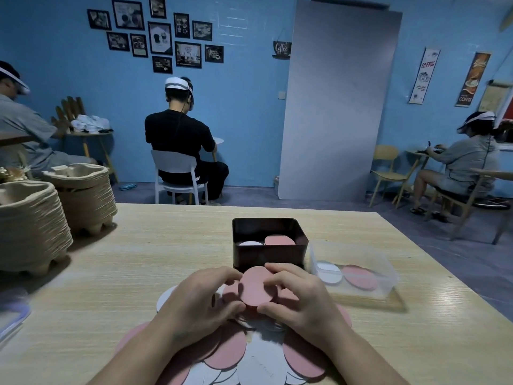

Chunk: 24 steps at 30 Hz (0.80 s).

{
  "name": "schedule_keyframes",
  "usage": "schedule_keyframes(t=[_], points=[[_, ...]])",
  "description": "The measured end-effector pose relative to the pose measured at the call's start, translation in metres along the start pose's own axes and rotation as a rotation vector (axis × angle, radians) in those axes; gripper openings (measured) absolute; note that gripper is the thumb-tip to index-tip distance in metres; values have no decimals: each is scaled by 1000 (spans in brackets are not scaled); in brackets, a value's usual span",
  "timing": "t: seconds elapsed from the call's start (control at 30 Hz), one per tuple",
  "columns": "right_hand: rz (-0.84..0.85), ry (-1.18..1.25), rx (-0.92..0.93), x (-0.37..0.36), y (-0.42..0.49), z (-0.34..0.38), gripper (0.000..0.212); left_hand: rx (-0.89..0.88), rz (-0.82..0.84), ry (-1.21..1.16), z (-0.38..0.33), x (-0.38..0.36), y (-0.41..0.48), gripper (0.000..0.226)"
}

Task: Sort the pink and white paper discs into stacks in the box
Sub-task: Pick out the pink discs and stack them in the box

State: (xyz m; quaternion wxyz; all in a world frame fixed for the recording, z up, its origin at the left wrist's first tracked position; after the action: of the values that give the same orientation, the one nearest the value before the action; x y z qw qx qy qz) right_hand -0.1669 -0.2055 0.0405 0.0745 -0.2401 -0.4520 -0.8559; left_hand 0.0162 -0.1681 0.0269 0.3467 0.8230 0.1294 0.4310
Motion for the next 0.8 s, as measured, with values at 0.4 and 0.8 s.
schedule_keyframes(t=[0.4,0.8], points=[[32,93,-71,-7,-3,-7,35,-23,-22,-110,-4,-5,2,33],[63,-61,-62,-2,-5,-16,34,51,86,88,12,-5,0,57]])
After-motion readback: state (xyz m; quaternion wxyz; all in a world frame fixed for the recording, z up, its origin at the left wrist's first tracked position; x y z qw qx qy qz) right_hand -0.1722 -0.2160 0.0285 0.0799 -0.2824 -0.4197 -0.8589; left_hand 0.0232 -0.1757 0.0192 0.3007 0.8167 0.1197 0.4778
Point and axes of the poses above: each hand's wrist, its own y-axis towards the middle knuckle, its own x-axis out of the back of the hand, z = x × y, the point moved 9 cm from there along y, towards the middle knuckle, and after that the axes turned 12 degrees about -z, right-handed, at the moved point
